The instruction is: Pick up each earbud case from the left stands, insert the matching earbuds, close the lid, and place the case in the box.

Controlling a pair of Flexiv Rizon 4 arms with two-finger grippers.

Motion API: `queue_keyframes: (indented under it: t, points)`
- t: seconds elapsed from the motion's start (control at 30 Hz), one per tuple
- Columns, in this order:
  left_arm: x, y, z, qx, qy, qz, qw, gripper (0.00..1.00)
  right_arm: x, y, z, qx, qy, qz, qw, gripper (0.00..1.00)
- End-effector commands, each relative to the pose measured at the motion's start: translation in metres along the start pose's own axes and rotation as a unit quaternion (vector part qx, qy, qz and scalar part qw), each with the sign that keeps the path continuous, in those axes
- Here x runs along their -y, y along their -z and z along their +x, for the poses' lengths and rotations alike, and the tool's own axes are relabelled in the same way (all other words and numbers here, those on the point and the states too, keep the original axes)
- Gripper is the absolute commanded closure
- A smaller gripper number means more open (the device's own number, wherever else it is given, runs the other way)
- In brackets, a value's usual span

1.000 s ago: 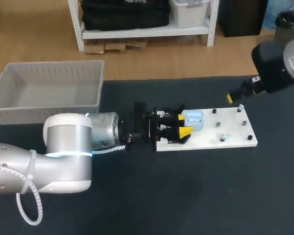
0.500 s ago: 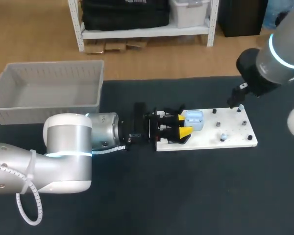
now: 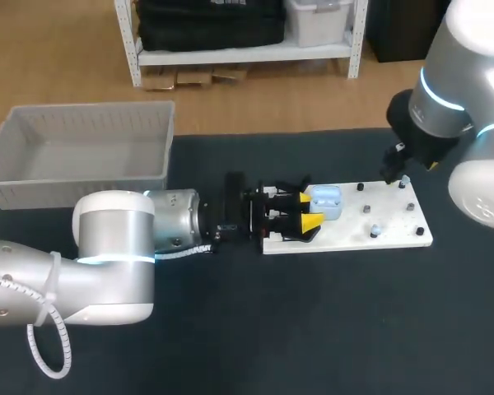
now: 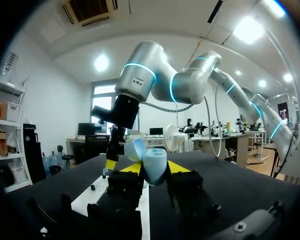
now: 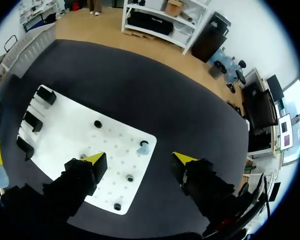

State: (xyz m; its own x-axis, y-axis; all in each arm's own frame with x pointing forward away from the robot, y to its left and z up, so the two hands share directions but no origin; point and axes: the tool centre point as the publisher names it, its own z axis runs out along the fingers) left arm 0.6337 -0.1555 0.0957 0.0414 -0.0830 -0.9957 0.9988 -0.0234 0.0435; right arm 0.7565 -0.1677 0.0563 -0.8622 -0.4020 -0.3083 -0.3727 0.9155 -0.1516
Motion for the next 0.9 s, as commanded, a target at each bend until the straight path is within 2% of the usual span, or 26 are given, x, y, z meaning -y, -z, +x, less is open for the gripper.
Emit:
queue_keyframes:
  t: [0.03, 0.07, 0.13, 0.23, 0.33, 0.43, 0.5, 0.73, 0.9]
  points:
    - [0.001, 0.000, 0.000, 0.001, -0.001, -0.002, 1.000, 1.00, 0.005, -0.006, -0.005, -0.012, 0.000, -0.003, 1.000, 0.31]
    - [0.001, 0.000, 0.000, 0.001, -0.001, -0.002, 1.000, 1.00, 0.005, -0.006, -0.005, -0.014, 0.000, -0.002, 1.000, 0.31]
    - [0.001, 0.000, 0.000, 0.001, -0.001, -0.002, 1.000, 1.00, 0.006, -0.007, -0.004, -0.016, 0.000, -0.002, 1.000, 0.40]
    - [0.001, 0.000, 0.000, 0.001, -0.001, -0.002, 1.000, 1.00, 0.006, -0.007, -0.004, -0.022, 0.001, -0.003, 1.000, 0.42]
    - [0.001, 0.000, 0.000, 0.001, -0.001, -0.002, 1.000, 1.00, 0.005, -0.008, -0.003, -0.029, 0.002, -0.007, 1.000, 0.48]
    - [0.001, 0.000, 0.000, 0.001, -0.001, -0.002, 1.000, 1.00, 0.003, -0.009, -0.003, -0.039, 0.007, -0.006, 0.999, 0.48]
    - [0.001, 0.000, 0.000, 0.001, -0.001, -0.002, 1.000, 1.00, 0.001, -0.010, -0.002, -0.050, 0.011, -0.005, 0.999, 0.44]
    - [0.001, 0.000, 0.000, 0.001, -0.001, -0.002, 1.000, 1.00, -0.002, -0.014, -0.005, -0.073, 0.009, -0.003, 0.997, 0.40]
    - [0.001, 0.000, 0.000, 0.001, -0.001, -0.002, 1.000, 1.00, 0.003, -0.016, -0.008, -0.083, -0.003, -0.007, 0.997, 0.51]
